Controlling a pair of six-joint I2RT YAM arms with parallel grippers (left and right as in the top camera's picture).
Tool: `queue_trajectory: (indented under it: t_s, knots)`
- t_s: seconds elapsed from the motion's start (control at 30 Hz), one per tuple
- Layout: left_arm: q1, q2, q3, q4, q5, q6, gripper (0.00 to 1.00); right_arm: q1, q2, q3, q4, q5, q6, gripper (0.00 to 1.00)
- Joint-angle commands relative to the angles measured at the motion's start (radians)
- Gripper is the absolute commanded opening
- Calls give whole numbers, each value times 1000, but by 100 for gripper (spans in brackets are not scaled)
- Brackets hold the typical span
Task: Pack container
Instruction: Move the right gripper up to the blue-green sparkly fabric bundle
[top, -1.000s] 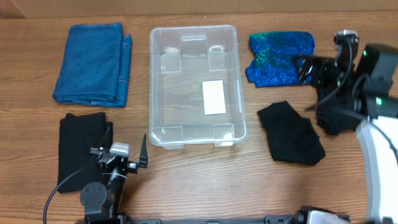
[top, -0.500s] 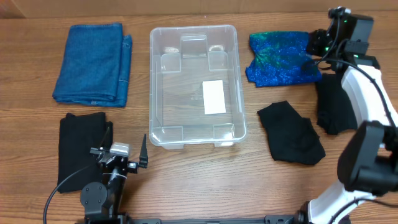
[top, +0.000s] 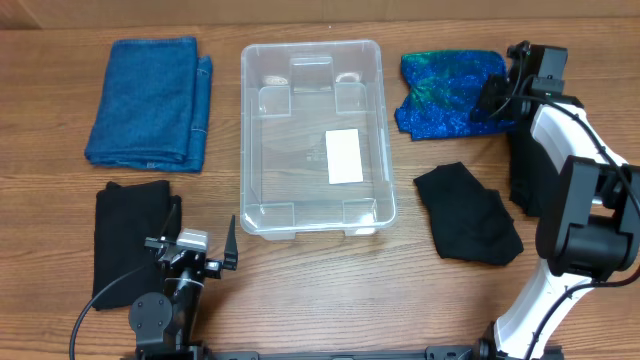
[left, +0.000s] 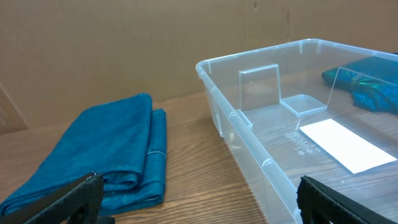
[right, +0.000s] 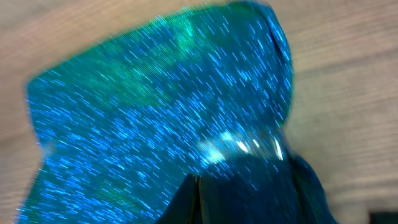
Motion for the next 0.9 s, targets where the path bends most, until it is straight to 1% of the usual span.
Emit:
queue_trajectory:
  t_s: [0.0,0.27,0.43,0.6,0.73,0.8,0.87]
  knots:
    - [5,-10,-3,1,-9,-11,100,8,6,27,-34,58,0,4]
    - [5,-10,-3,1,-9,-11,100,8,7,26,-100,58,0,4]
    - [5,-10,-3,1,-10,-11,100,8,7,26,-190,58,26,4]
    - [5,-10,-3,1,-9,-11,100,12,7,26,-272,19,271,4]
    - [5,-10,-3,1,-9,-11,100,49,7,26,-289,-45,487,4]
    - [5,-10,-3,1,-9,-11,100,78,7,26,-284,-58,556,4]
    - [5,-10,-3,1,-9,-11,100,113,7,26,-260,-60,576,4]
